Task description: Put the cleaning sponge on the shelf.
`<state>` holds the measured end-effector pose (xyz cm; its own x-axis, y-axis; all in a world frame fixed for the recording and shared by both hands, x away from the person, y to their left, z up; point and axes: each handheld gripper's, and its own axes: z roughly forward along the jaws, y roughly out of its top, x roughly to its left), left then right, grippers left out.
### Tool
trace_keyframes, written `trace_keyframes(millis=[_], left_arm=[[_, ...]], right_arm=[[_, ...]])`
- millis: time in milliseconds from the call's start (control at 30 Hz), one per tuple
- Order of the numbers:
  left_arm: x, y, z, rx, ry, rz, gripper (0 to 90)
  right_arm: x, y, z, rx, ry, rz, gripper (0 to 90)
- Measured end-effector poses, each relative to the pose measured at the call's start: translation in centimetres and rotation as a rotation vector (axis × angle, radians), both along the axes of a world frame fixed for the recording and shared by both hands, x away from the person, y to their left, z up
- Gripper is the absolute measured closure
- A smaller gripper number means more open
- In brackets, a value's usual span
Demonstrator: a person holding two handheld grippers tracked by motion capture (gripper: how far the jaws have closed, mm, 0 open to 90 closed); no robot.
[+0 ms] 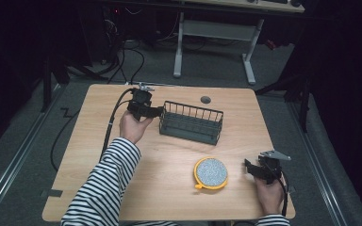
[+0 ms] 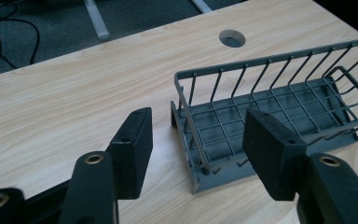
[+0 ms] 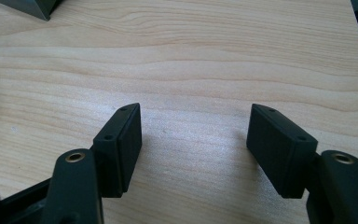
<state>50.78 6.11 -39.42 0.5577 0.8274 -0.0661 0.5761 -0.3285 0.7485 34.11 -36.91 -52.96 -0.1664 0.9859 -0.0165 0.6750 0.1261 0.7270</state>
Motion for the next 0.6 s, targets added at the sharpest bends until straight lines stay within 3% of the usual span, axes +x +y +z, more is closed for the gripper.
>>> trace_keyframes(millis=[233,300,500,600], left_arm=[[1.8,-1.8,-0.5,0.030,0.042,-0.009,44.0],[2.8,-2.6,-1.0,0.071,0.060,0.002,44.4],[3.7,-3.3,-1.8,0.094,0.082,0.020,46.4],[4.3,-3.5,-2.8,0.131,0.107,0.031,47.0]], right_arm=[[0.0,0.0,0.0,-0.001,0.000,0.003,35.5],[0.0,0.0,0.0,-0.001,0.000,0.003,35.5],[0.0,0.0,0.0,0.000,0.000,0.004,35.4],[0.0,0.0,0.0,-0.001,-0.001,0.004,35.4]])
